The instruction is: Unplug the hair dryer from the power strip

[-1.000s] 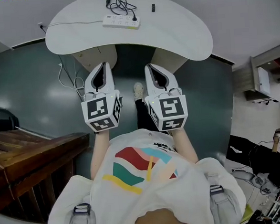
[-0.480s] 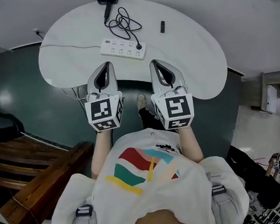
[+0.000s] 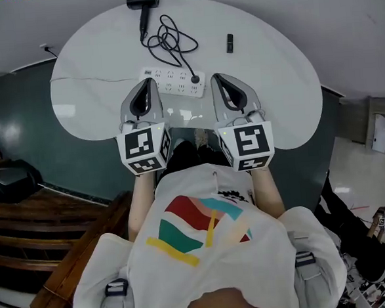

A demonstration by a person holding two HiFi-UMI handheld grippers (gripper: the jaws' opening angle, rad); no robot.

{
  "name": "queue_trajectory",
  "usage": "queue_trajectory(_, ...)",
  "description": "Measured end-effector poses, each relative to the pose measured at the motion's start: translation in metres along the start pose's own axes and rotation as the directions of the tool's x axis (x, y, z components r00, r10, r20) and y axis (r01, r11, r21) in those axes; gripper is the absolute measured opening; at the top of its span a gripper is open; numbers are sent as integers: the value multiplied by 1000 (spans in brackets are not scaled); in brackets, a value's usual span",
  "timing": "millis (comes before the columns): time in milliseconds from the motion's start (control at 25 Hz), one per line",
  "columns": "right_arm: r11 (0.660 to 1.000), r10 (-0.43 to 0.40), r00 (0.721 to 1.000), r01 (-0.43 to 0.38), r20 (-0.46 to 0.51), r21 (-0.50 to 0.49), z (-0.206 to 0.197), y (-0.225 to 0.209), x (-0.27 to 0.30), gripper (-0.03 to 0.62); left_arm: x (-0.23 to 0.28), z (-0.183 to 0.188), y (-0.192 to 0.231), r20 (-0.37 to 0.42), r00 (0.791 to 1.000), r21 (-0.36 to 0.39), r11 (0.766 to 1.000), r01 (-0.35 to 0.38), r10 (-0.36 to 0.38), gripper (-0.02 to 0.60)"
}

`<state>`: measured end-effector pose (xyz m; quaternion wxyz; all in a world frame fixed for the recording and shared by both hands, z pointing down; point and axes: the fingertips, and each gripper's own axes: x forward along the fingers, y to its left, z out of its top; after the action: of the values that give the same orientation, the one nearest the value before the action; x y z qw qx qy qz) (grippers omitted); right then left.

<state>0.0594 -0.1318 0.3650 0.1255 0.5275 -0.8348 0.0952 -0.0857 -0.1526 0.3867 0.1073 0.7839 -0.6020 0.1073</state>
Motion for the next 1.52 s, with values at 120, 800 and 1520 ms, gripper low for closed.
queue_trajectory(120, 1000, -22, 1000, 22, 3, -7, 9, -4, 9, 12, 21, 12, 7, 4, 1000, 15, 999, 29, -29, 0)
queue_trajectory(800, 994, -106, 992, 105, 61, 23, 36, -4, 33, 12, 68, 17, 8, -109, 968, 37, 972, 232, -227, 94)
queue_trajectory(1520, 989, -132, 991, 133, -19, 59, 8, -12, 31, 12, 93, -152, -22, -674, 665, 5, 898, 441, -323, 216)
